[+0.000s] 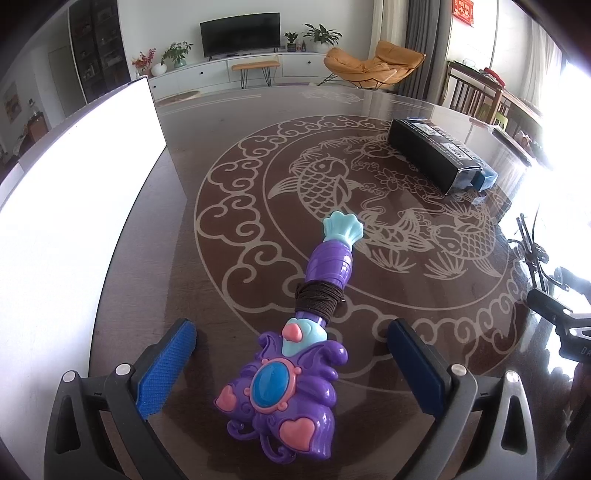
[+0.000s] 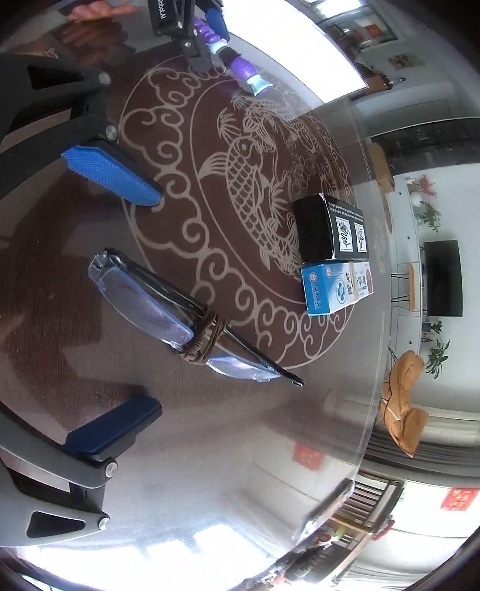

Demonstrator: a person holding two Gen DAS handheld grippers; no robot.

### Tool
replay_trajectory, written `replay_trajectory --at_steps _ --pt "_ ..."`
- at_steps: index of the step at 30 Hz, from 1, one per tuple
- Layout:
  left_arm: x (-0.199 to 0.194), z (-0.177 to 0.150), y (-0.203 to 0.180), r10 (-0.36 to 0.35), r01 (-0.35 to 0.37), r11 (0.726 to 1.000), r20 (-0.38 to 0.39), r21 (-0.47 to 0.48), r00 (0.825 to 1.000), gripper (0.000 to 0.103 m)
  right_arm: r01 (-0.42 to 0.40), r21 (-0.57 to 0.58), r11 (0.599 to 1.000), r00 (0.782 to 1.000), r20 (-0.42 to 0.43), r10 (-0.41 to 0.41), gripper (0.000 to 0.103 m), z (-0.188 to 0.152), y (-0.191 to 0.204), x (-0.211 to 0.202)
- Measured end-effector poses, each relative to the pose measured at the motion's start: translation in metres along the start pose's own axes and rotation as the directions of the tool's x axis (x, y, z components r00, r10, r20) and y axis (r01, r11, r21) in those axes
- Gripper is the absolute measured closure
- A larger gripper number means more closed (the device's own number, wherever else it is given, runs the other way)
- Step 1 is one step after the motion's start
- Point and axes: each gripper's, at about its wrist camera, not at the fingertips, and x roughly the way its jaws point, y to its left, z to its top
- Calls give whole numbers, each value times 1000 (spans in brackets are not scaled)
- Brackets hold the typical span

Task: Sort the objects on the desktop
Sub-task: 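Grasp the eyeglasses by the folded arms with the right tool while the left tool holds the wand, then carry the wand and eyeglasses over the white box with both tools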

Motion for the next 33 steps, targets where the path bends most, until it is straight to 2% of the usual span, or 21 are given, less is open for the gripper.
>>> replay_trajectory --at_steps 18,19,22,24,27,29,30,31,32,33 --pt "1 0 0 -1 1 1000 -2 2 1000 0 17 14 1000 1000 -2 -17 0 1 2 8" --pt "1 0 -1 -9 9 1000 -7 12 1000 0 18 14 1000 1000 -2 -17 0 1 2 8" --pt "-1 0 -6 -96 110 979 -85 173 992 0 1 -11 1000 1000 -16 -1 0 3 0 7" --pt "-2 0 -2 -102 123 973 -117 195 988 0 -32 -51 998 997 -65 28 0 7 -6 4" --pt "-9 -4 -5 -116 132 968 -84 213 990 19 -70 -32 997 992 -105 66 2 16 -14 6" --pt "-15 -6 -14 -135 147 958 -64 246 989 50 -77 -26 997 992 -104 73 18 22 -16 6" --pt "-17 -7 -21 -139 150 954 -61 259 988 55 -79 -40 996 992 -100 75 35 25 -15 6" --pt "-19 -7 -27 -136 146 952 -55 269 989 67 -73 -56 996 993 -97 67 57 27 -13 5" --pt "-21 -7 -31 -140 150 951 -53 272 989 79 -54 -80 995 995 -88 47 68 27 -12 5" --pt "-22 -8 -35 -143 150 952 -47 266 989 80 -47 -95 994 996 -80 40 76 27 -13 2"
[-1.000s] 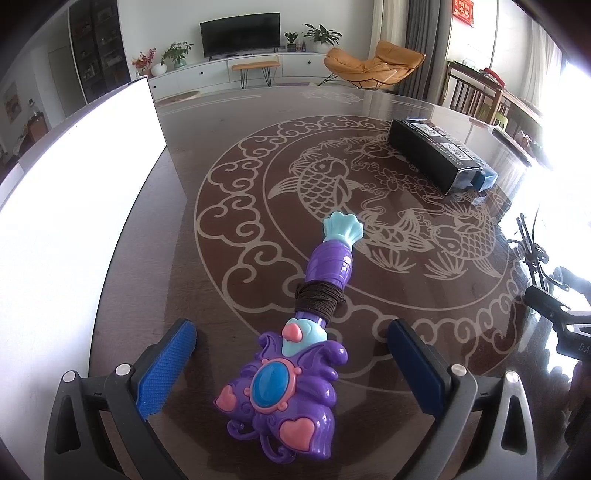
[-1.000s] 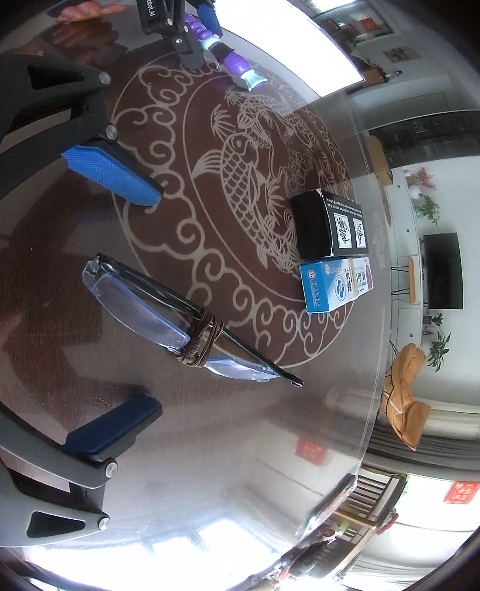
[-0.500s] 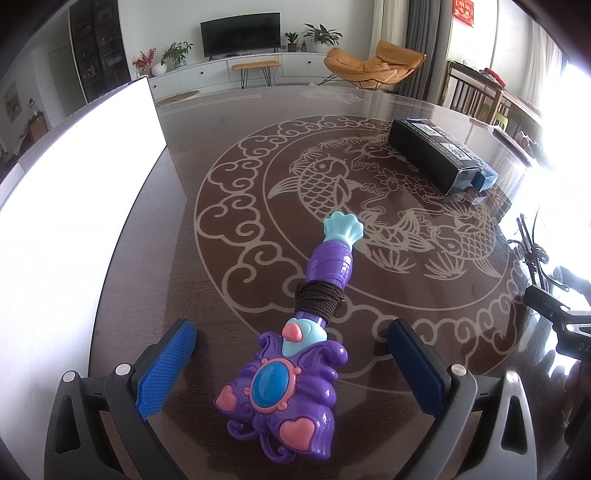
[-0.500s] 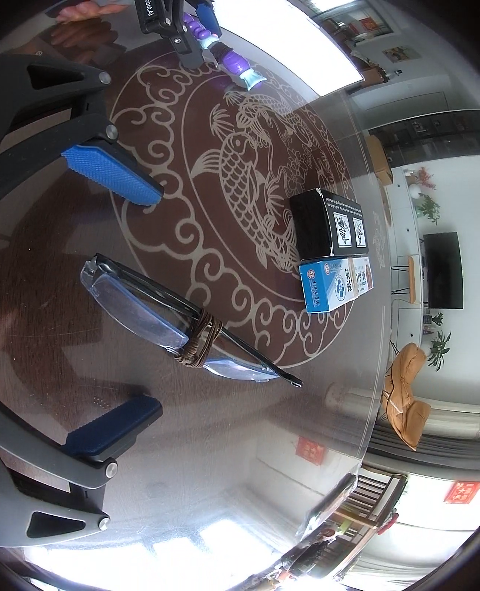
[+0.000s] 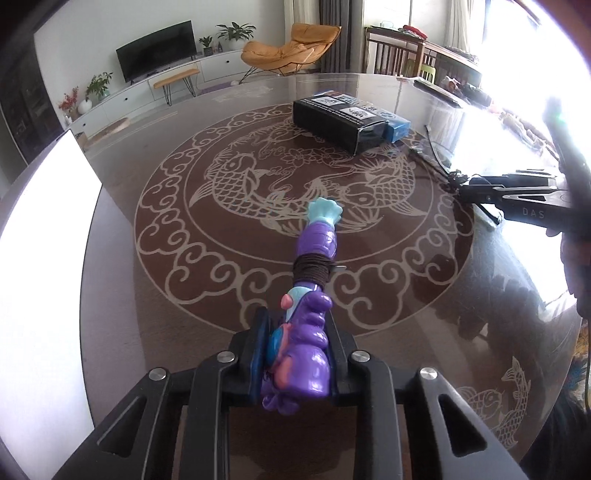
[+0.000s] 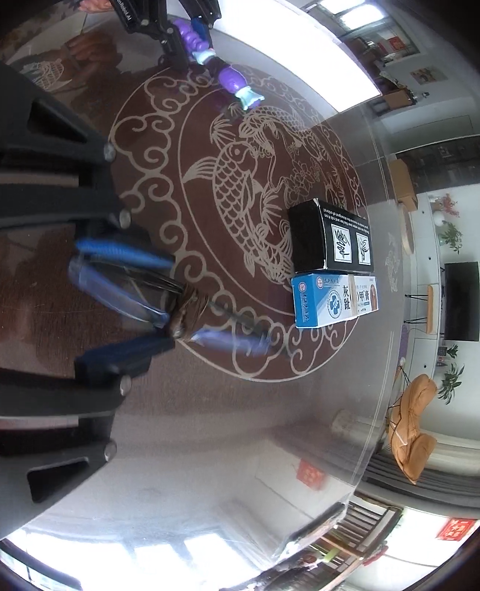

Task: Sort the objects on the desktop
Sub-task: 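Carry the wand and eyeglasses over the white box with both tools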

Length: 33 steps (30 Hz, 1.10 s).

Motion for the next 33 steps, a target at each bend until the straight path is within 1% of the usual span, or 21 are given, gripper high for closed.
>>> replay_trajectory --at_steps 1,4,6,8,11,13,15,17,19,21,23,26,28,31,33 --pt "-1 -2 -2 14 -14 1000 13 -16 1000 80 -11 7 1000 1000 -1 11 77 -1 -5 -1" --pt "-7 -14 -4 -3 7 997 52 -78 999 80 -71 85 994 998 5 70 77 -13 -19 -16" --pt "-15 -24 -8 -15 22 996 76 -92 997 80 -130 132 983 992 16 129 77 -24 -32 -30" --pt "-26 -30 -12 -19 29 995 102 -100 995 80 -165 149 975 986 22 164 77 -29 -37 -45" --pt "-50 -37 -11 -31 53 989 156 -136 987 80 -193 132 972 981 32 190 77 -31 -35 -64" --pt "-73 -38 -4 -40 76 982 203 -170 978 80 -213 104 972 977 45 209 77 -30 -23 -78" --pt "-102 -39 7 -38 95 973 258 -212 965 80 -250 71 966 967 63 245 77 -19 -4 -92" --pt "-135 -45 27 -20 105 960 313 -259 950 80 -298 19 954 951 87 295 77 -5 26 -107" --pt "-165 -55 52 25 88 948 348 -306 937 80 -351 -44 935 929 106 354 77 9 65 -122" --pt "-189 -69 84 83 54 931 351 -362 933 80 -412 -122 903 899 110 425 77 23 114 -137" --pt "-208 -88 120 141 18 903 336 -429 931 80 -464 -208 861 866 96 490 77 36 167 -149" --pt "-222 -119 172 260 -93 852 262 -515 929 80 -527 -328 784 815 66 576 77 52 252 -166" --pt "-223 -140 204 295 -129 809 206 -574 933 80 -545 -398 738 790 53 611 77 59 305 -172" --pt "-214 -165 236 318 -177 758 119 -628 940 80 -566 -469 678 762 15 647 77 57 373 -167" --pt "-205 -180 248 315 -189 728 77 -659 946 80 -578 -479 661 760 -20 650 77 52 407 -153"
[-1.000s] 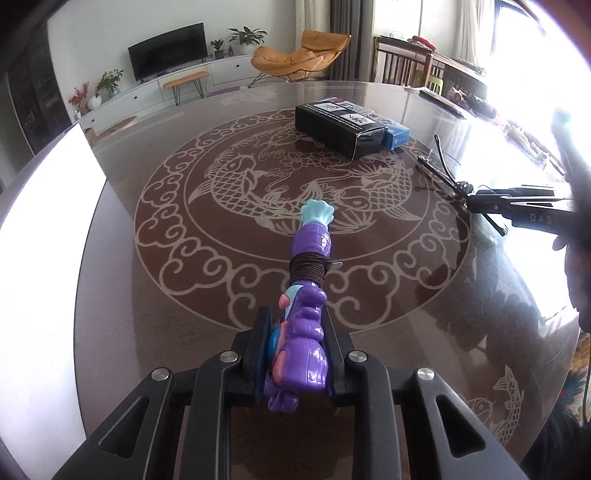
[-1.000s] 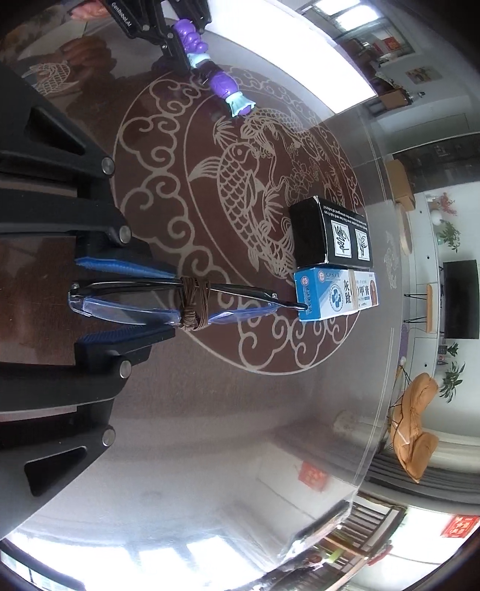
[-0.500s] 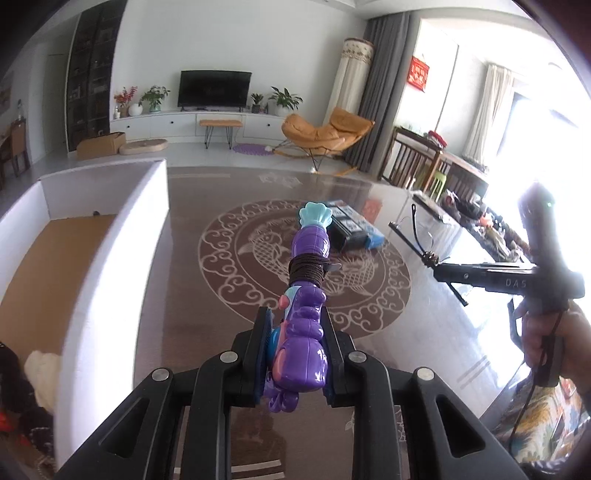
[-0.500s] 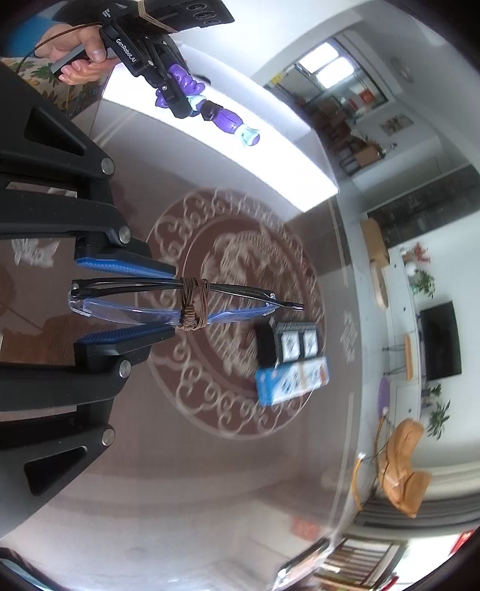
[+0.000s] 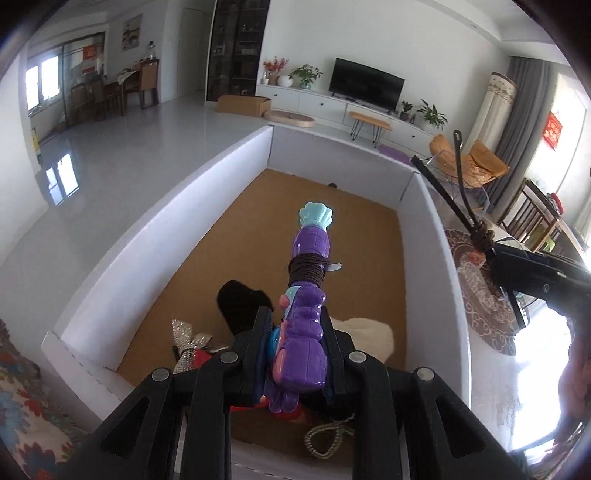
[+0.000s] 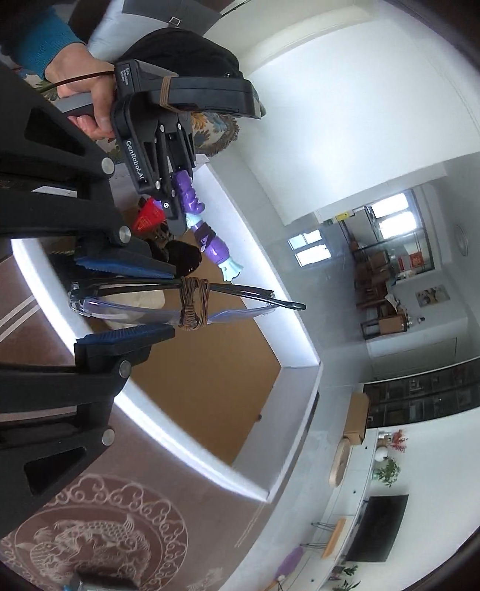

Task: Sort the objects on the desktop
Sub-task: 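Carry the wand and eyeglasses over the white box with both tools, then open both tools to drop the wand and eyeglasses into the box, then bring both open tools back over the table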

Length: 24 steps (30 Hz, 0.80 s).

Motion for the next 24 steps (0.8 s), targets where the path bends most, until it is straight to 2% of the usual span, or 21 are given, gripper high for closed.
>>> replay_trajectory --at_steps 3,4,5,6,7,8,9,11,13,14,16,19,21,22,24 --pt "18 -10 15 9 -13 998 -69 -60 998 78 -39 5 999 996 -77 39 75 -5 14 46" --pt "23 -12 18 22 -29 997 -86 -76 996 67 -52 3 999 994 -100 52 73 -8 17 57" --pt "25 -14 17 25 -31 997 -80 -73 996 62 -55 -4 998 991 -126 54 68 -11 19 66" --pt "26 -15 13 23 -27 998 -73 -63 997 56 -46 -12 999 989 -142 44 55 -14 20 71" --pt "25 -15 10 26 -29 998 -61 -56 998 39 -41 -18 999 990 -135 38 45 -17 21 70" --pt "22 -16 6 39 -41 998 -38 -51 998 18 -45 -20 999 993 -106 43 43 -19 22 63" --pt "18 -17 2 59 -59 997 -4 -51 998 11 -51 -23 998 997 -64 50 40 -22 21 52" --pt "7 -17 -5 69 -66 997 66 -48 995 8 -30 -20 999 999 38 31 29 -29 15 21" --pt "-6 -16 -11 76 -70 996 126 -51 989 8 23 -6 1000 988 154 -22 5 -42 1 -16" --pt "-12 -16 -15 75 -67 996 154 -56 985 8 69 5 998 976 208 -68 1 -53 -7 -34" --pt "-25 -16 -28 50 -37 997 207 -64 977 8 166 25 986 950 265 -167 0 -80 -29 -60" --pt "-41 -15 -56 -41 54 997 255 -46 966 8 316 72 946 918 229 -324 0 -130 -77 -82" --pt "-49 -11 -85 -121 124 992 267 5 956 8 410 125 904 893 150 -425 0 -166 -118 -92" --pt "-56 -11 -102 -156 151 988 272 40 949 8 457 151 877 876 95 -472 0 -184 -141 -97" --pt "-68 -12 -138 -216 191 975 271 116 938 6 548 201 812 830 -8 -558 0 -215 -189 -112"
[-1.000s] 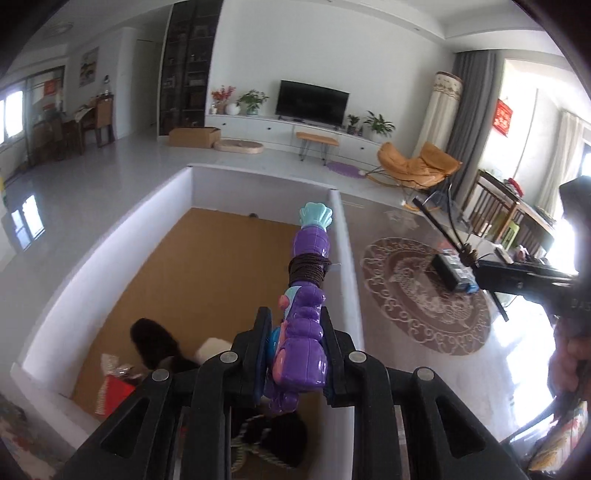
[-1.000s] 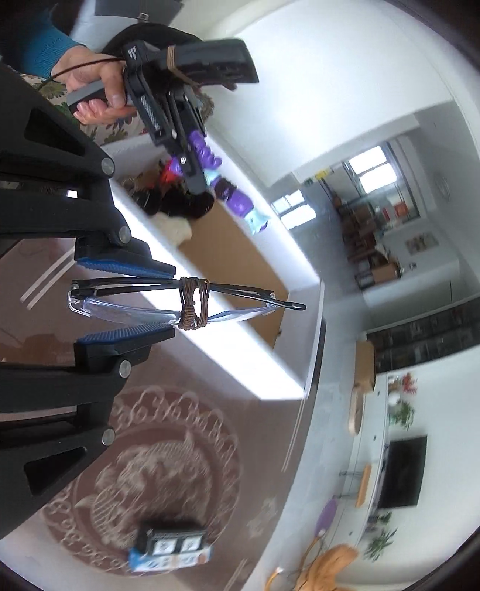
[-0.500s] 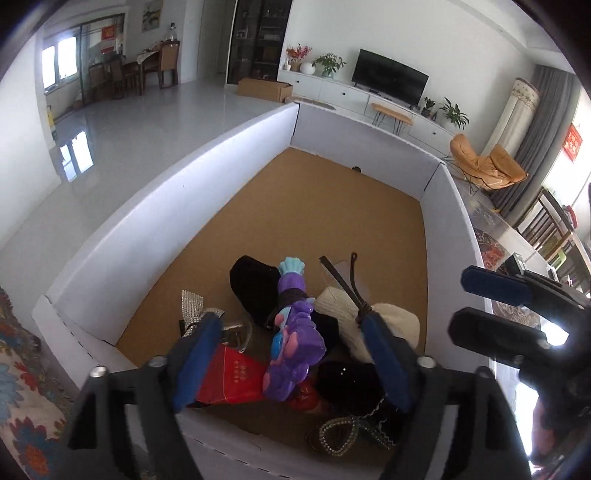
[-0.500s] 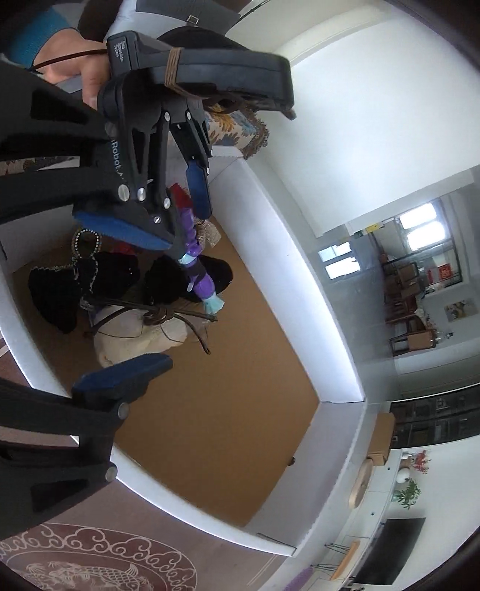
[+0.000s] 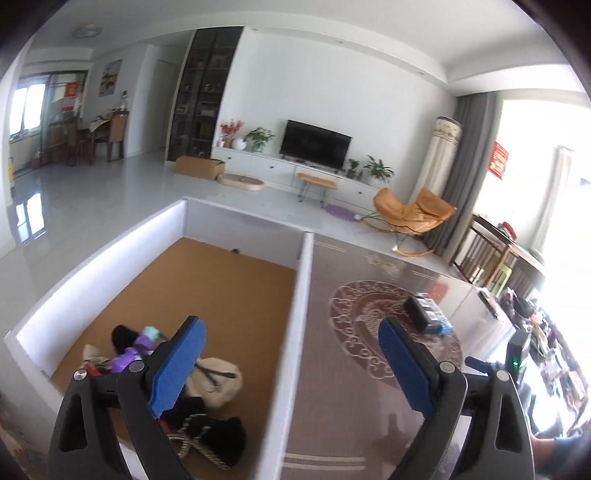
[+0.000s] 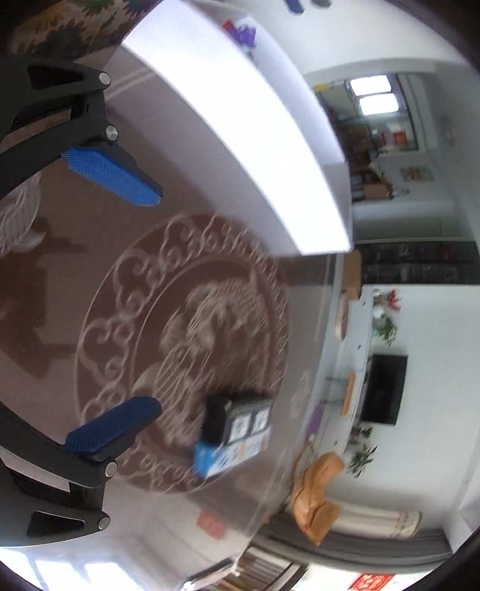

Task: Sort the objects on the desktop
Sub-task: 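Bring both open tools back over the table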

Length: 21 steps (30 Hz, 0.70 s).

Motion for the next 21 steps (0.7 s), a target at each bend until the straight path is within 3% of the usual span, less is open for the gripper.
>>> replay_trajectory --at_steps 1,5,9,14,20,21 --pt "2 0 -17 -27 28 999 -7 27 1000 0 50 25 998 998 -34 -49 0 -9 -24 5" --pt "31 -15 -79 -130 139 986 -97 95 987 0 180 126 976 977 -140 -162 0 -29 -109 15" --pt "84 -52 -133 -151 187 972 -233 144 961 0 222 173 960 966 -173 -192 0 -39 -137 8" --pt "154 -105 -176 -37 140 958 -378 249 925 0 201 231 952 965 -211 -153 0 -39 -157 17" --pt "198 -141 -193 41 104 957 -482 270 875 0 203 232 951 965 -211 -154 0 -33 -156 24" --pt "200 -142 -198 78 78 949 -464 307 883 0 203 232 951 965 -211 -154 0 -32 -156 23"
